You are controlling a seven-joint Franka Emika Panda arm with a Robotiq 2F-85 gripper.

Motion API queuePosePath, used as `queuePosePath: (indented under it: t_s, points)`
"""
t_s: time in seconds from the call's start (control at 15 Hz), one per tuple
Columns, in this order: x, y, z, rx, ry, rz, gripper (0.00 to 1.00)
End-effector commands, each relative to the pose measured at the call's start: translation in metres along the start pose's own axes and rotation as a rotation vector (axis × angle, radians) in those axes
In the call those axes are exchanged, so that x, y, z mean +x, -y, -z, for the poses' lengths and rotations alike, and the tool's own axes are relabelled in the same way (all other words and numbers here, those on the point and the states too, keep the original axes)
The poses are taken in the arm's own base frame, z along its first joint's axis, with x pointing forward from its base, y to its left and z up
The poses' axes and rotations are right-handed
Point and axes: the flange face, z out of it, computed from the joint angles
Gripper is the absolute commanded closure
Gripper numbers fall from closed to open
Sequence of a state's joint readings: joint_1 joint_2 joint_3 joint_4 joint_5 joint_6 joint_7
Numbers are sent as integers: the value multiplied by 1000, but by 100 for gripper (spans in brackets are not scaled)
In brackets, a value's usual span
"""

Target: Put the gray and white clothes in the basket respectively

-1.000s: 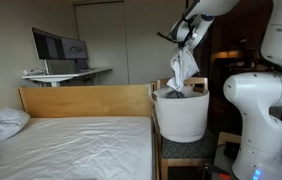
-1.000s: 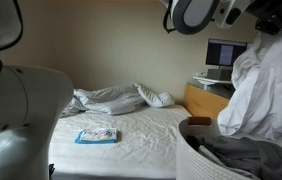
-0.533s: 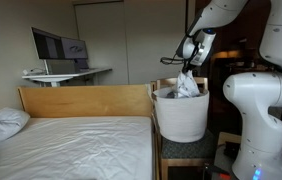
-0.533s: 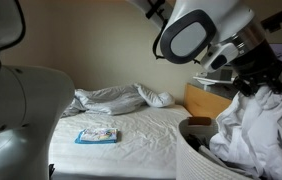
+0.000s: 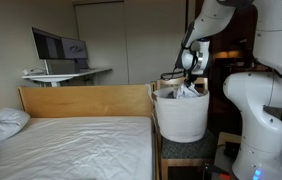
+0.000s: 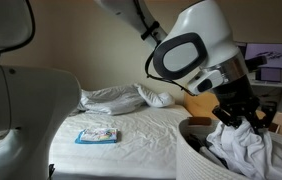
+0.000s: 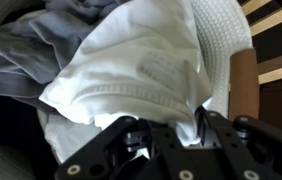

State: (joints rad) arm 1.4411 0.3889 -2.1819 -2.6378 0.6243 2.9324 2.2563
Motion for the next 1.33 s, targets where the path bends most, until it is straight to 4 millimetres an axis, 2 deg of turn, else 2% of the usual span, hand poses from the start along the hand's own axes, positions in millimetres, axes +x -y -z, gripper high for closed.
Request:
queuePosePath:
  t_s: [0.0,0.27,0.4,0.93,1.27]
  points:
    - [-11,-12,8,46,55,0,38]
    - [-28,-25,18,75,117,-14,12]
    - [-39,-27,27,91,160,-28,2]
    - [-94,-22,71,147,375,-146,0]
    - [-118,-25,83,169,470,-187,0]
